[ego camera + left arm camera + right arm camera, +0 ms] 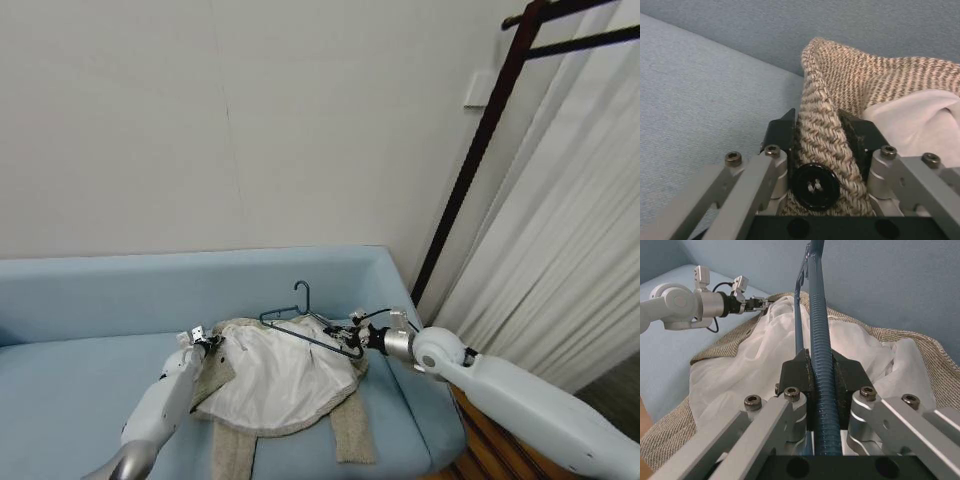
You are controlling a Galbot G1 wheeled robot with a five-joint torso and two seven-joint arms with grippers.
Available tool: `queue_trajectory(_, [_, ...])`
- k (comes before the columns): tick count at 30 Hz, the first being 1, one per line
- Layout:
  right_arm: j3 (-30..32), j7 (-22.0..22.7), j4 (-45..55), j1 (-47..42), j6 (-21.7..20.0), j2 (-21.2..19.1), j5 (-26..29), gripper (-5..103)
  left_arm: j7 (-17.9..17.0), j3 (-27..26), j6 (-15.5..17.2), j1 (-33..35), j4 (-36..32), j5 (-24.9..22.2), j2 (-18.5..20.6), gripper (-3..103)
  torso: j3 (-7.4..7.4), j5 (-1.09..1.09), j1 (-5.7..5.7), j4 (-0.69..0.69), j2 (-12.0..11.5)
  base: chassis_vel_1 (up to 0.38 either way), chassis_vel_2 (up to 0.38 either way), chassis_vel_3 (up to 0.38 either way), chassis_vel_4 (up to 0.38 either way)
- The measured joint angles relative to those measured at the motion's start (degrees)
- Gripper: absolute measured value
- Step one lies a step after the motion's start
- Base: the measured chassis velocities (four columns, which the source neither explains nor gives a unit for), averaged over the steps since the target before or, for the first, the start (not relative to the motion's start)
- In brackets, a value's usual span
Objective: Pick up the clothes from the sofa and hang them on the clothes hanger.
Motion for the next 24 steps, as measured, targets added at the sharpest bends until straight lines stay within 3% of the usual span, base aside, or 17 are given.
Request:
queue_trajectory(13, [1.6,0.3,0.4,-1.0,0.0,-0.5,0.4,8,-0.3,0.3,-0.4,2.1,-4.4,1.4,0.2,24,0.0,-0.01,0.0,-0.01,0.0,0.0,0.0,0.0,0.0])
queue_trajectory(18, [2.1,-1.1,1.1,-1.7,-0.8,-1.0,1.1,8,0.7,0.3,-3.0,5.3,-10.6,3.9,2.8,19,0.0,-0.02,0.0,0.0,0.0,0.0,0.0,0.0,0.0])
queue_trajectory(24, [-0.1,-3.7,0.0,-0.8,-1.6,0.0,1.5,8,3.6,1.5,-6.1,10.0,-21.4,4.3,9.4,17,0.0,0.0,-0.01,0.0,0.0,0.0,0.0,0.0,0.0])
